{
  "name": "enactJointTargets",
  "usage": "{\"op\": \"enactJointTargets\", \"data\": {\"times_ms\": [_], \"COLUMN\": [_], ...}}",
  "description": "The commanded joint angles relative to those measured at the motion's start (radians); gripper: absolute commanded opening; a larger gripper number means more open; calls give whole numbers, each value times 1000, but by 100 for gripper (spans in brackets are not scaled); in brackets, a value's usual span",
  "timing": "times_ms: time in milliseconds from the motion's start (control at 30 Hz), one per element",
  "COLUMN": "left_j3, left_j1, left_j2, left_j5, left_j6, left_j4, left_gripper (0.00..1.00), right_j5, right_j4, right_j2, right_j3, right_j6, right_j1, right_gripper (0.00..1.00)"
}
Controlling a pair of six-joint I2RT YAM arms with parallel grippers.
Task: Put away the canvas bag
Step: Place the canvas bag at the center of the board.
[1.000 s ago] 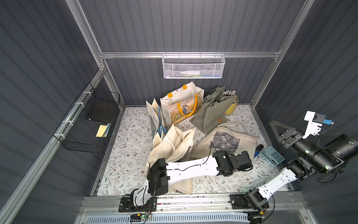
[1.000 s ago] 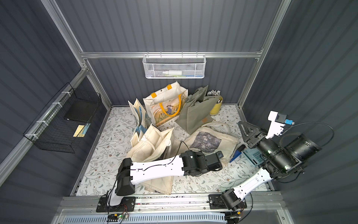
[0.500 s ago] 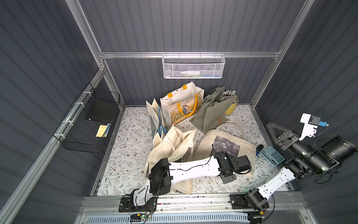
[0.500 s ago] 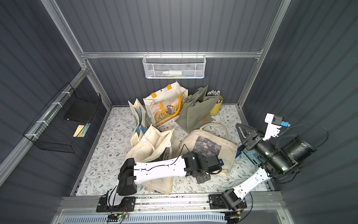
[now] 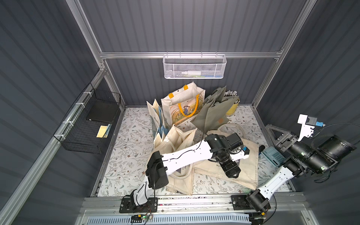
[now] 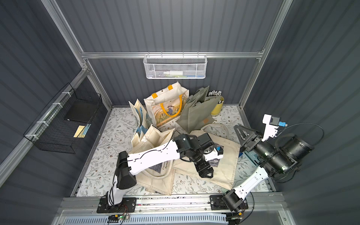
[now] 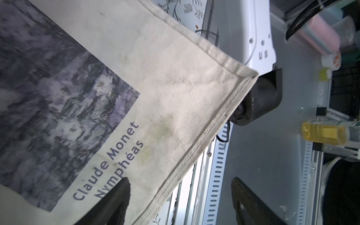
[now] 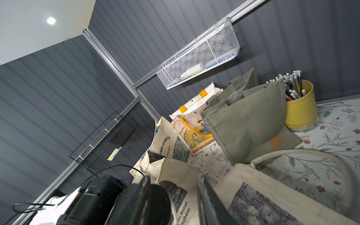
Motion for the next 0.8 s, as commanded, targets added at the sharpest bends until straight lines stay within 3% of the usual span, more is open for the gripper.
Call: {"op": "enactJointTargets", "data": {"times_ms": [0,100,233,333,567,700,767], "left_j3": [-4,-49,-53,15,163,124,106], "left_j1": [54,123,147,154,183,189,187], "left_j2": [-80,-62,51,199,419,466,461], "left_j5": [-96,-163,-116,-55,224,404,421], "left_j6": [-59,-135,-114,-89,-79,-118,-122], "left_j4": [63,110,169,111,41,59,58], "left_gripper": [84,84,84,83,73,65,63], "right_j5": [183,184,184,183,184,183,183], "right_j4": [14,16,11,-28,-42,-40,-43], "right_j2": [-14,-8,46,108,134,145,159], "right_j3": [-6,5,68,147,174,172,185], "right_j6": [3,-6,-52,-65,-45,-36,-36], "right_j1": [4,5,3,1,4,4,5], "right_gripper": [41,41,41,41,40,40,40]}}
